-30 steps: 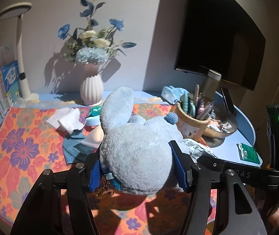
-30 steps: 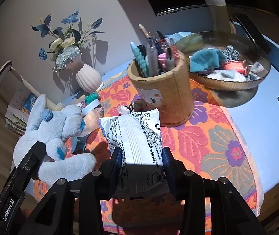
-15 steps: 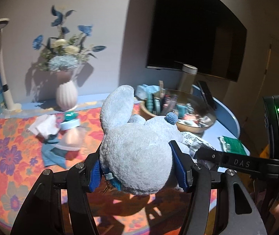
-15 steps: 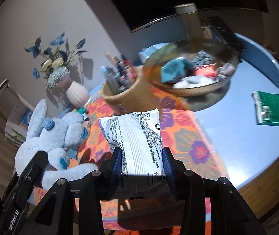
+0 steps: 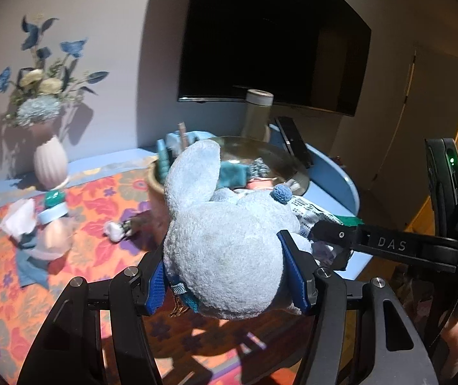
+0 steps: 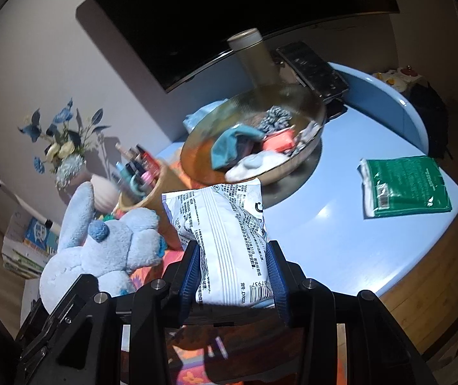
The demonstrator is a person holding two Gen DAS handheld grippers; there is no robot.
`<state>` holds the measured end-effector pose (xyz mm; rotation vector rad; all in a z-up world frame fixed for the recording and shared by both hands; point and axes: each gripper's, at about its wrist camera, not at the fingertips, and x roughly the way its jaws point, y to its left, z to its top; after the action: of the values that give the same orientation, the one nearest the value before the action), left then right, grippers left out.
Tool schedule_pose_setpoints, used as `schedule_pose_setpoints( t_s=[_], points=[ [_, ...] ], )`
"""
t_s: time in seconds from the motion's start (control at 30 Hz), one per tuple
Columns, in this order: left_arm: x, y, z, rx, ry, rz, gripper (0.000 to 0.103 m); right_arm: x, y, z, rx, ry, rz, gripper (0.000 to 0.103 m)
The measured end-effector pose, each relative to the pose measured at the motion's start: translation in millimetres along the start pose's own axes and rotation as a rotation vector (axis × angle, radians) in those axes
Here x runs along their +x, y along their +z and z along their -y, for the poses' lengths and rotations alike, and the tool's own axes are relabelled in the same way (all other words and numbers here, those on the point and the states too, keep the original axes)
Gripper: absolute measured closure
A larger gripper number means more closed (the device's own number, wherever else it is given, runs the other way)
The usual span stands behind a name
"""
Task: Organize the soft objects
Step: 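Carry bunny and packet to the glass bowl and open both tools, then move both open tools back to the pile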
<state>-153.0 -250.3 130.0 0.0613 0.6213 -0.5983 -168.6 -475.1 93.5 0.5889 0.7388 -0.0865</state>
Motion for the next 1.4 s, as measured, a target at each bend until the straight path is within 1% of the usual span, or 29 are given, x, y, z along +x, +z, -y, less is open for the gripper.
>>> schedule_pose_setpoints(
  t_s=[0.17, 0.3, 0.37, 0.43, 0.53, 0.63, 0.67, 0.7, 0.73, 0.77, 0.83, 0.9, 1.03, 1.13, 1.27, 1.4],
  points=[
    [13, 28, 18, 0.02, -0.067, 0.02, 0.045, -9, 24, 14, 0.02, -0.018, 0.049, 0.063],
    [32, 67, 29, 0.03, -0.093, 0.046, 0.045, -16, 55, 20, 0.018, -0.061, 0.129, 0.063],
    [47, 87, 30, 0.025, -0.094, 0.045, 0.045, -15, 70, 20, 0.01, -0.092, 0.171, 0.062],
    [59, 100, 30, 0.021, -0.092, 0.045, 0.045, -9, 88, 20, -0.001, -0.113, 0.197, 0.062],
    [83, 118, 28, 0.016, -0.075, 0.044, 0.045, 8, 112, 19, -0.008, -0.139, 0.212, 0.062],
    [104, 126, 24, 0.008, -0.046, 0.033, 0.042, 31, 130, 19, -0.017, -0.174, 0.209, 0.062],
    [111, 127, 23, 0.01, -0.039, 0.029, 0.039, 39, 136, 19, -0.02, -0.185, 0.206, 0.06],
    [119, 129, 22, 0.016, -0.029, 0.025, 0.031, 49, 141, 21, -0.02, -0.191, 0.201, 0.051],
    [124, 130, 21, 0.019, -0.011, 0.025, 0.027, 57, 146, 24, -0.021, -0.186, 0.195, 0.039],
    [127, 130, 20, 0.025, 0.007, 0.034, 0.025, 66, 149, 27, -0.018, -0.187, 0.186, 0.036],
    [129, 130, 20, 0.047, 0.022, 0.045, 0.025, 75, 150, 32, -0.015, -0.193, 0.162, 0.035],
    [129, 130, 18, 0.048, 0.014, 0.037, 0.025, 78, 146, 39, 0.004, -0.187, 0.147, 0.035],
    [110, 125, 11, 0.026, -0.005, 0.059, 0.025, 64, 133, 43, 0.009, -0.186, 0.158, 0.035],
    [89, 120, 8, 0.023, 0.003, 0.081, 0.024, 48, 122, 35, -0.013, -0.189, 0.175, 0.035],
    [51, 109, -3, 0.013, 0.017, 0.108, 0.024, 19, 102, 14, -0.043, -0.154, 0.213, 0.035],
    [13, 88, -28, -0.019, 0.078, 0.116, 0.024, 2, 78, -16, -0.11, -0.113, 0.217, 0.035]
  ],
)
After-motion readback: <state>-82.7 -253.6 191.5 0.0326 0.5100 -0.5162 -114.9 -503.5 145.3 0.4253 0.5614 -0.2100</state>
